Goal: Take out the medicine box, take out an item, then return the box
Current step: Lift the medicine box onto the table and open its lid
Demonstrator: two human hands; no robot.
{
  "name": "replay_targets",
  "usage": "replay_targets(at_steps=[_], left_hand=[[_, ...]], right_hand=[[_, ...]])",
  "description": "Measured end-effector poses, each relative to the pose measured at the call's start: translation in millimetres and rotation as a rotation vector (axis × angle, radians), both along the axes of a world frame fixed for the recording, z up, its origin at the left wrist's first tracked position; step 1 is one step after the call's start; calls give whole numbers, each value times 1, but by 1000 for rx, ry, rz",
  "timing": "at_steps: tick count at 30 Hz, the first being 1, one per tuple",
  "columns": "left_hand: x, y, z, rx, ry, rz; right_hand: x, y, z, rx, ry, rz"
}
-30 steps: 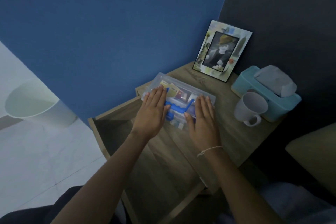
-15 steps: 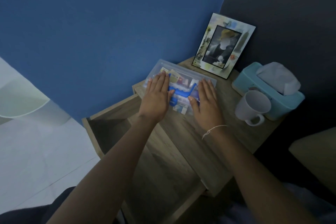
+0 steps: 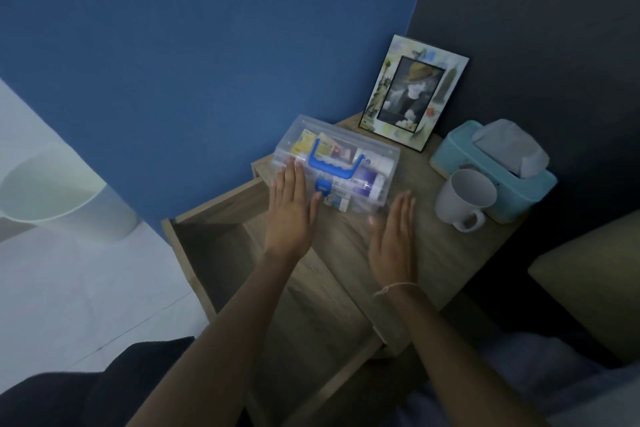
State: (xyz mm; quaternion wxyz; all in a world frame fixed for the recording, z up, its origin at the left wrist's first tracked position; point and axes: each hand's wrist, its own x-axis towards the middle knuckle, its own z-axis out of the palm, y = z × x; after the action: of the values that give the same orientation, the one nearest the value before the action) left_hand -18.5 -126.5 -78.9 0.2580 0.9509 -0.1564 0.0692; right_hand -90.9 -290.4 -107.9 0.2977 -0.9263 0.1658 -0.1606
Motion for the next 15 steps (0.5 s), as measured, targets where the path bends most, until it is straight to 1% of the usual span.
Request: replay_targets(at_steps=[1,3,5,8,10,15], left_hand=[[-9,0,-6,-18,32,10],[-23,1,-19,-66,109,10],[-30,1,-29,-137,201,-1],[-29,-2,-34,-210,273,21],[-23,-7,-31,-293,292,65],[-7,-30,-10,-678,352,206]], right_hand=[[-8,1,-9,-34,62,-2],[-20,2,-24,-169,221,7],[-25,2,-34,-294,311,26],[-23,1,-38,-361,340,40],[-22,1,-39,-386,348,50],[-23,2,-41,-396,344,51]])
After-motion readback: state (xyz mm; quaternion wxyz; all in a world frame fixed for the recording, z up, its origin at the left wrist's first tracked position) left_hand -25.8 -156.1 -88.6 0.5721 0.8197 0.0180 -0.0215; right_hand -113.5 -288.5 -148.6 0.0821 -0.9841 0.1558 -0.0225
